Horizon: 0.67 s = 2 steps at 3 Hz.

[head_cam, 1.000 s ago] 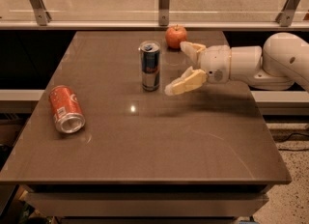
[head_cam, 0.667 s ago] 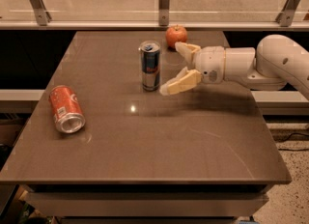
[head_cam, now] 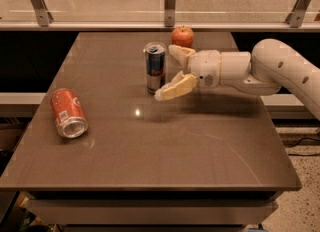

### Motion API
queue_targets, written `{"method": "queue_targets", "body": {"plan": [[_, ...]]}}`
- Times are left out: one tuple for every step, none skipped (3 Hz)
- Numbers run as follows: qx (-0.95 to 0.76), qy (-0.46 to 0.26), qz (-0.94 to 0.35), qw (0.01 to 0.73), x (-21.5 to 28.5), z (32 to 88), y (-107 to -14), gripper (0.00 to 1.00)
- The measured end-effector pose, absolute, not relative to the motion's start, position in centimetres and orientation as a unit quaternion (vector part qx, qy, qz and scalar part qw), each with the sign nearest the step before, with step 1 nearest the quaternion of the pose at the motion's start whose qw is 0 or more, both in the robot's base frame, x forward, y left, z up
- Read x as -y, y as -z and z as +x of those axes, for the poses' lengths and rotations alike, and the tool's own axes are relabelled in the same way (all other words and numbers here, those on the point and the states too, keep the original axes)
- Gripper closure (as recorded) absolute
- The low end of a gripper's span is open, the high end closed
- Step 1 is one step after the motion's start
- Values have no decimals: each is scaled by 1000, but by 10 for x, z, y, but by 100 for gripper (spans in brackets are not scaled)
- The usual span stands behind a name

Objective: Knock redbull can over

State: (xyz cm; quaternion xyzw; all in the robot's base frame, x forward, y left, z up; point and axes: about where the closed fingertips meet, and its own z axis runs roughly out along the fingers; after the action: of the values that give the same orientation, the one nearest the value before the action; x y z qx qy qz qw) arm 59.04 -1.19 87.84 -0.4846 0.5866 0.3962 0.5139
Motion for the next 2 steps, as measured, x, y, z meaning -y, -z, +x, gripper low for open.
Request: {"method": "queue_targets", "body": {"plan": [[-578, -408, -486, 513, 1, 587, -875, 0], [-573, -417, -489, 509, -9, 585, -872, 15]]}}
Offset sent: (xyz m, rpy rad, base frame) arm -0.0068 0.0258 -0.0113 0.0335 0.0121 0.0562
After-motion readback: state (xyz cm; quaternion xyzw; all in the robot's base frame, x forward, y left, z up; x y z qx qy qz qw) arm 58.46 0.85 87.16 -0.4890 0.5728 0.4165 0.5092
